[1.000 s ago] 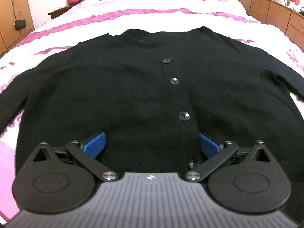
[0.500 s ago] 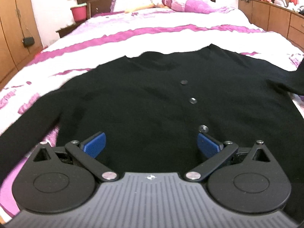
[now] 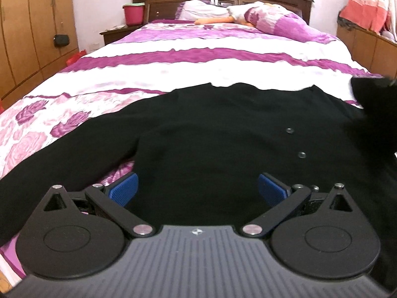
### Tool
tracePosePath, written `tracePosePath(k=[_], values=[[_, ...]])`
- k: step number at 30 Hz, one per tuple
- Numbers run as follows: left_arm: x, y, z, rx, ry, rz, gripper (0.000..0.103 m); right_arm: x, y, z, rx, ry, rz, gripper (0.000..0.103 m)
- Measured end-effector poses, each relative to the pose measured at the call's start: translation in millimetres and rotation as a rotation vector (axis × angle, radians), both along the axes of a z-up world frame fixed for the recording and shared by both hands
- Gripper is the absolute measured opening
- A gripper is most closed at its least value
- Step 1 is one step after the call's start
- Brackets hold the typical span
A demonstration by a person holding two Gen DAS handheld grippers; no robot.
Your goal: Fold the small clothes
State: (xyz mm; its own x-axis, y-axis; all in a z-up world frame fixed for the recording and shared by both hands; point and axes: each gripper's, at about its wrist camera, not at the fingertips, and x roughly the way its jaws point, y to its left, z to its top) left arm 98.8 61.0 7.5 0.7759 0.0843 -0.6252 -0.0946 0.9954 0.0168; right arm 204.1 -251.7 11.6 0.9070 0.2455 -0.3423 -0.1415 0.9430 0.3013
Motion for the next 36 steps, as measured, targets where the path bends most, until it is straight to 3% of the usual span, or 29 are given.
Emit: tracePosePath(k=[9, 13, 15, 18, 27, 32, 36], values=[[14, 18, -24, -0.027, 0.030, 0.011, 0.103, 29, 62, -65, -0.068, 0.209, 0.112, 0.009], [19, 21, -38, -0.021, 0.057, 0.025, 0.103, 19, 76, -75, -0.134, 0.222, 0.102, 0.010], [19, 20, -42, -0.002, 0.058, 0.029, 0.103, 16, 77, -71, -0.151, 0.233, 0.115, 0.030], [19, 17, -43, 0.020, 0.056, 0.023, 0.103, 7, 75, -61, -0.126, 0.265, 0.160, 0.046], [9, -7, -17, 0.016, 0.006, -0.037, 0.103, -45, 46, -22, -0.064, 0.312, 0.224, 0.047], [4, -40, -1, -0.002, -0.028, -0.130, 0.103, -72, 10, -9, -0.084, 0.291, 0.139, 0.047], [3, -74, 8, 0.005, -0.046, -0.214, 0.103, -84, -13, -15, -0.130, 0.278, 0.038, 0.047]])
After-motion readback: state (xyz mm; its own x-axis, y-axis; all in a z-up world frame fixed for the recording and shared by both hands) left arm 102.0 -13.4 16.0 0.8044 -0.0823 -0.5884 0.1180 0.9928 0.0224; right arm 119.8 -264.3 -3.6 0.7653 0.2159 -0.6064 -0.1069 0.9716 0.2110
